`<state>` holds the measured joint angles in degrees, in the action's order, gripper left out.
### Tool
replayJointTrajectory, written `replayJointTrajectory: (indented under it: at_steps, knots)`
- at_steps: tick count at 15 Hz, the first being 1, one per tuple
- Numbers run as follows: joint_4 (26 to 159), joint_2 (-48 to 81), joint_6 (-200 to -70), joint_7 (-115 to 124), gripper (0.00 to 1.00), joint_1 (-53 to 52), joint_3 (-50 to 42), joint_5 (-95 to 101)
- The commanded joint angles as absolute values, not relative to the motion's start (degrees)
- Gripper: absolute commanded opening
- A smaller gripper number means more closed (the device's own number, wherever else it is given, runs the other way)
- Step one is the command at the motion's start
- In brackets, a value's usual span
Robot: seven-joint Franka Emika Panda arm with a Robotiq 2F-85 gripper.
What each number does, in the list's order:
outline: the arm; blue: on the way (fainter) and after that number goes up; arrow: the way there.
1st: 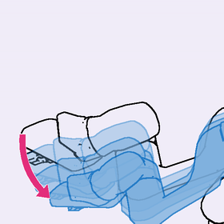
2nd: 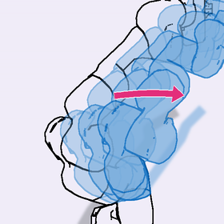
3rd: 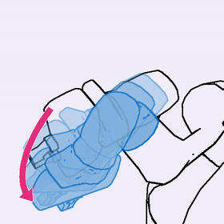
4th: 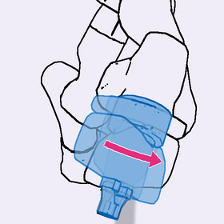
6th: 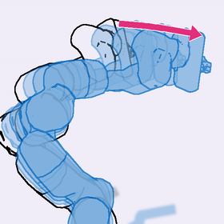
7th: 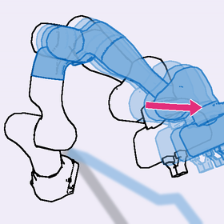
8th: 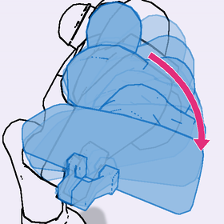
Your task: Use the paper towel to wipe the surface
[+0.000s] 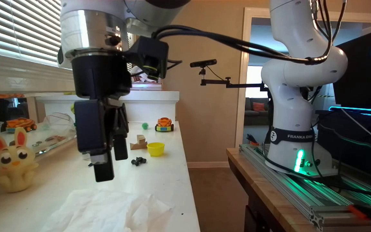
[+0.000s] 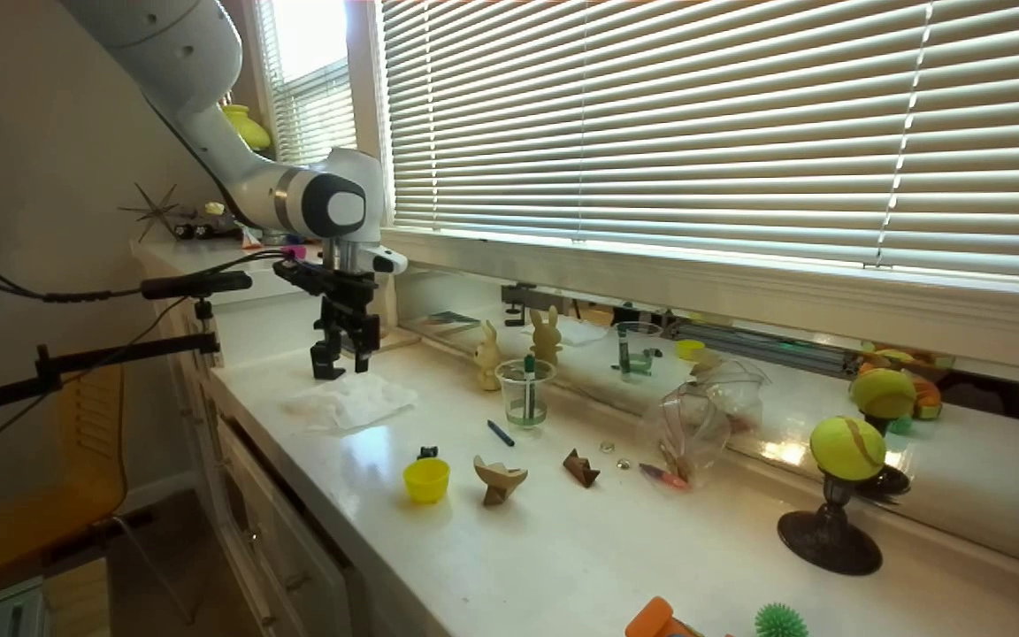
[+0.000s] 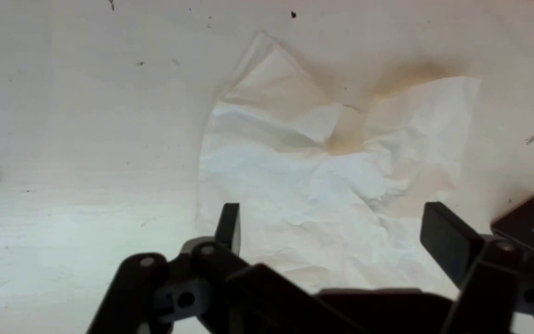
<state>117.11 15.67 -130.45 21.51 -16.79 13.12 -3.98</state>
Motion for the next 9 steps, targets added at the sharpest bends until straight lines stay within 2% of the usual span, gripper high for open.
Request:
replayJointTrajectory:
  at_steps: [1,9]
  knots:
    - [116.6,16.0,-129.8,21.7,1.00,-17.4,12.6,-4.1]
    - [116.0,20.0,-135.5,31.5,1.00,-19.4,10.1,-2.2]
